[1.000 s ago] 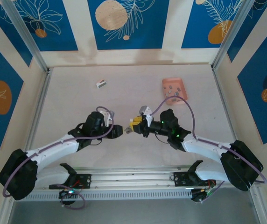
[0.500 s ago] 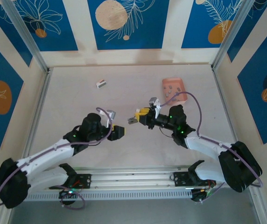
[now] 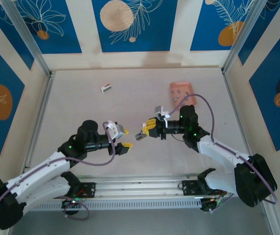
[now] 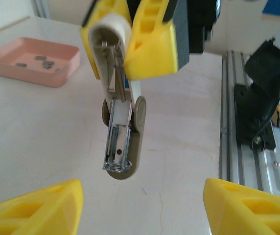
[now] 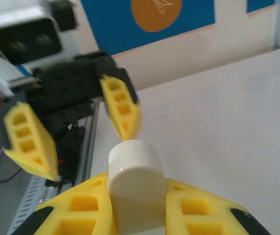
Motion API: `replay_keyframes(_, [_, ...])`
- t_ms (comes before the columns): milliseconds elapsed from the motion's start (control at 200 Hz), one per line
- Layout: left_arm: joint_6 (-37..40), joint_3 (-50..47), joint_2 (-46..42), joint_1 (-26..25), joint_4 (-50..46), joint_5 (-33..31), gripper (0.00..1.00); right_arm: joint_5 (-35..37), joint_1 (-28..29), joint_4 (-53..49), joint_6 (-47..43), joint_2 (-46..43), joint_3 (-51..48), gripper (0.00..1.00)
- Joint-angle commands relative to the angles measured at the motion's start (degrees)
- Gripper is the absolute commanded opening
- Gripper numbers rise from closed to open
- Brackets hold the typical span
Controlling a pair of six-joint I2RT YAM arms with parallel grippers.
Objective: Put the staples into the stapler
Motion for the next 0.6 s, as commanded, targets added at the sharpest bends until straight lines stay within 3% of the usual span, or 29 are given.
replay_keyframes(0, [4.9,3.2,4.2,-0.9,-1.4,4.9,0.64,-5.0,1.4,-2.6,-2.6,1.5,2.7,0.0])
replay_keyframes(305, [4.0,3.3,9.2,-1.4,6.5,6.4,0.64,-6.3,3.9,-5.1,-3.5,4.5,5.7,0.0])
replay_keyframes(595, [1.4,2.9,10.8,-1.9,10.6,7.8,0.55,-6.0,5.0,-4.5,-2.9,6.6,6.9,0.0])
